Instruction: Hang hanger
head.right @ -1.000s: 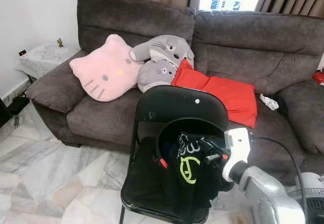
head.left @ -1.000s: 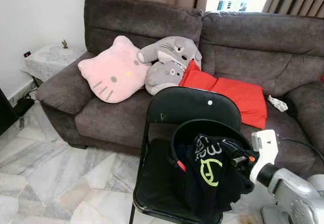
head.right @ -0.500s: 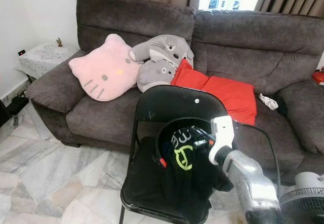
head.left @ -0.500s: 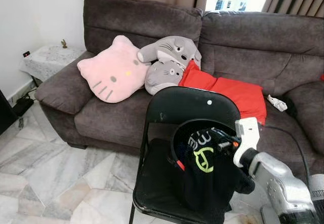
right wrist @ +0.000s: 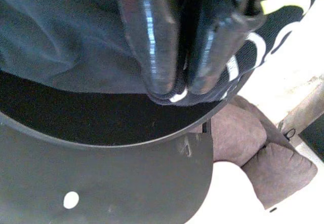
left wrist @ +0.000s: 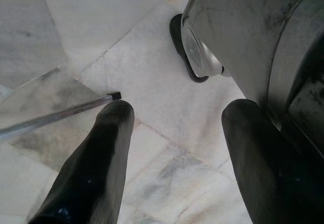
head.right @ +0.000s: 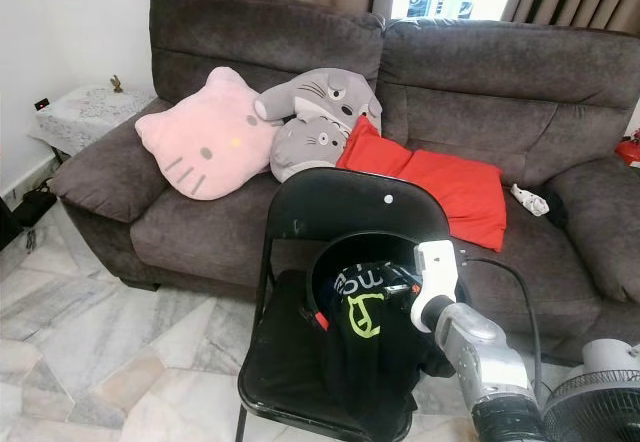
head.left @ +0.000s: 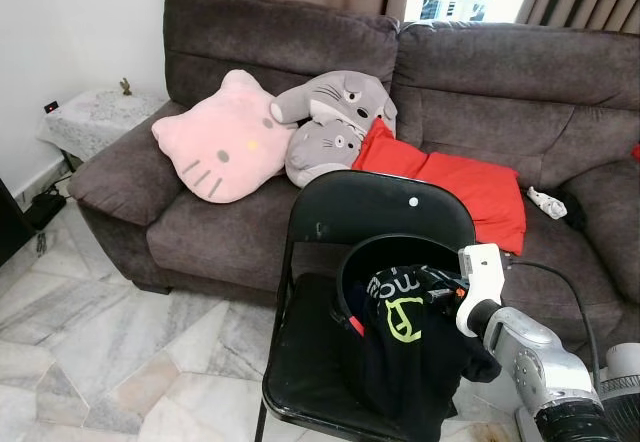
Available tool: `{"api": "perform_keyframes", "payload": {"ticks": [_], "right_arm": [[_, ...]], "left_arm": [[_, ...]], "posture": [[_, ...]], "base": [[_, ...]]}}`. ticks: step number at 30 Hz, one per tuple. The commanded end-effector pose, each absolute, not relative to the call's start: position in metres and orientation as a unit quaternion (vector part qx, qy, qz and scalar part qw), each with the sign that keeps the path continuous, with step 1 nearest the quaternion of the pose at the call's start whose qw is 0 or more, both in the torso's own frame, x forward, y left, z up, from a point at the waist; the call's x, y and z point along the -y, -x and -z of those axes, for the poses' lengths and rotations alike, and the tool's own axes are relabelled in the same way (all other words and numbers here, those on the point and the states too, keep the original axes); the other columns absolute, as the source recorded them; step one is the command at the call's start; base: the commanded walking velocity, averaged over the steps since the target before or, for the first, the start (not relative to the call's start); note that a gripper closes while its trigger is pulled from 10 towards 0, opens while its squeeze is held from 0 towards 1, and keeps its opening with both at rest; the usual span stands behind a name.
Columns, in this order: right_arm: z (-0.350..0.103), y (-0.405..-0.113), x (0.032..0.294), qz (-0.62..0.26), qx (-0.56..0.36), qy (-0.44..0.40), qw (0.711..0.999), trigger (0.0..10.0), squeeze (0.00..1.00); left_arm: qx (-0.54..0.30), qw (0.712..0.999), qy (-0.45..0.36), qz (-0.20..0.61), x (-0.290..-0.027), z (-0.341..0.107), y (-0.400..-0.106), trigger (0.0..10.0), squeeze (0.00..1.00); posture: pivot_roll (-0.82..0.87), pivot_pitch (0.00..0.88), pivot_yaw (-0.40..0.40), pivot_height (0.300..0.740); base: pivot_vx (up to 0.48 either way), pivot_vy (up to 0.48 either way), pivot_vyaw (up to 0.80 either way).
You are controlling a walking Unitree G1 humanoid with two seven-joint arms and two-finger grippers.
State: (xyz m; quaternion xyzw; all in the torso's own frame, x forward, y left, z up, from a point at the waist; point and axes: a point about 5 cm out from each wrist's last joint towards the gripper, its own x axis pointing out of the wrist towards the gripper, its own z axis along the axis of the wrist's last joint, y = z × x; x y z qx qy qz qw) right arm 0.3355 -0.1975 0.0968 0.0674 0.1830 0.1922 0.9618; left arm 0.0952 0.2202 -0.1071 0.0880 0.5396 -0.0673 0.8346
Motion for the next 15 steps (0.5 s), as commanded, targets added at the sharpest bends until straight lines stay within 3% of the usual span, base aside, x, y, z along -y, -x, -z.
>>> {"api": "perform_keyframes", "payload": {"ticks": [1,15], "right_arm": [[-0.109,-0.340,0.203,-0.185,-0.162,-0.066,0.967,10.0,0.98],[-0.103,-0.321,0.213,-0.182,-0.184,-0.091,0.962,10.0,0.98]], "left_arm": [[-0.544,0.832,-0.085,0.068,-0.219,0.108,-0.091,10.0,0.00],[-0.545,0.831,-0.087,0.072,-0.218,0.109,-0.090,10.0,0.00]], "posture": [[-0.06,0.023,-0.035,0.740],[-0.07,0.002,-0.040,0.740]], "base": [[0.000,0.000,0.00],[0.000,0.000,0.00]]}}
